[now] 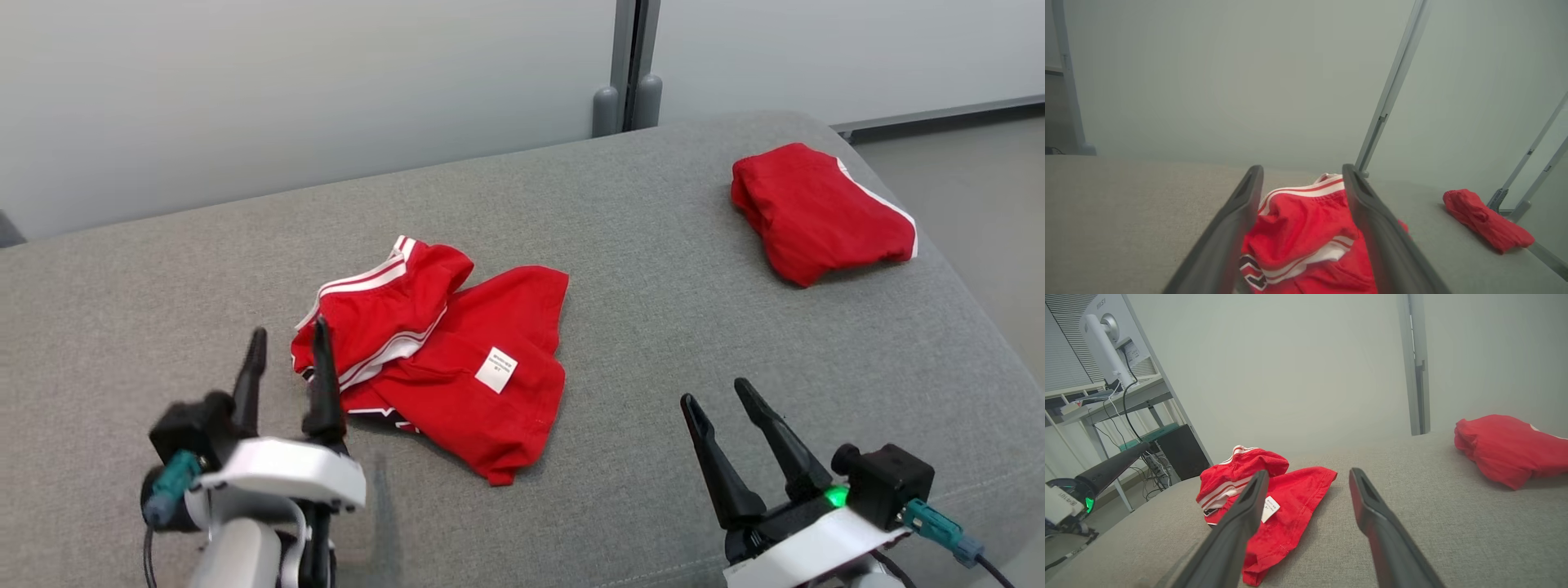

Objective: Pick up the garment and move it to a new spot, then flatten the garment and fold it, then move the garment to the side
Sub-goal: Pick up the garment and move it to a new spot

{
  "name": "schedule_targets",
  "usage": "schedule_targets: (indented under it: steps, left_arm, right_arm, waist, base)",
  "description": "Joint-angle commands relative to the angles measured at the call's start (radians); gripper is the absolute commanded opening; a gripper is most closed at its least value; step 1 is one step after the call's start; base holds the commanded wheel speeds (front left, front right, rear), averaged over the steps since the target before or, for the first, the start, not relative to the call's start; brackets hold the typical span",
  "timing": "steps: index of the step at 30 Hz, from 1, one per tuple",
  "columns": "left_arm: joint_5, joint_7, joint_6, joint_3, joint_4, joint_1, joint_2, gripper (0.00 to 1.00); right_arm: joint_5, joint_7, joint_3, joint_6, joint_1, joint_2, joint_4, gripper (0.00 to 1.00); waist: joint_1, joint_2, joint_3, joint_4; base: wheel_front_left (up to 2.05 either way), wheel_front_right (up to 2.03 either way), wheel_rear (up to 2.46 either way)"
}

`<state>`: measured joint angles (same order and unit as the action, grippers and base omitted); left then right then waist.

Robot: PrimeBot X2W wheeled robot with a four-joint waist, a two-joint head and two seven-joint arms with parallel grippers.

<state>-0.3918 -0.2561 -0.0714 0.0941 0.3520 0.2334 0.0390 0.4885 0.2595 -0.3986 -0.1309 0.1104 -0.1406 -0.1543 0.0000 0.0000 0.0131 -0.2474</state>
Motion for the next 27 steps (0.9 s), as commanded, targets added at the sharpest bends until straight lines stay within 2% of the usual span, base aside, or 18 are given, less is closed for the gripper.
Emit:
schedule_targets:
  steps: [1, 7, 13, 20, 27]
  left_arm:
    - [0.004, -0.006, 0.002, -0.014, -0.047, -0.011, 0.012, 1.0]
    - [-0.011, -0.006, -0.042, 0.045, -0.197, -0.18, 0.011, 1.0]
    - [0.102, -0.006, -0.067, 0.078, -0.279, -0.265, 0.011, 1.0]
    - [0.225, -0.006, -0.095, 0.096, -0.312, -0.311, 0.011, 1.0]
    - [0.268, -0.006, -0.101, 0.114, -0.308, -0.316, 0.011, 1.0]
  right_arm:
    - [0.01, 0.002, -0.018, 0.0, 0.003, -0.008, 0.014, 1.0]
    - [0.053, 0.002, 0.001, 0.0, -0.036, -0.006, -0.015, 1.0]
    - [0.045, 0.002, 0.009, 0.0, -0.062, -0.011, -0.034, 1.0]
    - [0.023, 0.002, 0.018, 0.0, -0.079, -0.005, -0.04, 1.0]
    - [0.019, 0.002, 0.015, 0.0, -0.08, -0.004, -0.042, 1.0]
  waist:
    - [0.0, 0.0, -0.014, 0.012]
    - [0.0, 0.0, -0.028, 0.051]
    - [0.0, 0.0, -0.034, 0.088]
    - [0.0, 0.0, -0.041, 0.101]
    - [0.0, 0.0, -0.048, 0.099]
  base:
    - [0.0, 0.0, 0.0]
    - [0.0, 0.0, 0.0]
    - [0.0, 0.0, 0.0]
    - [0.0, 0.0, 0.0]
    - [0.0, 0.0, 0.0]
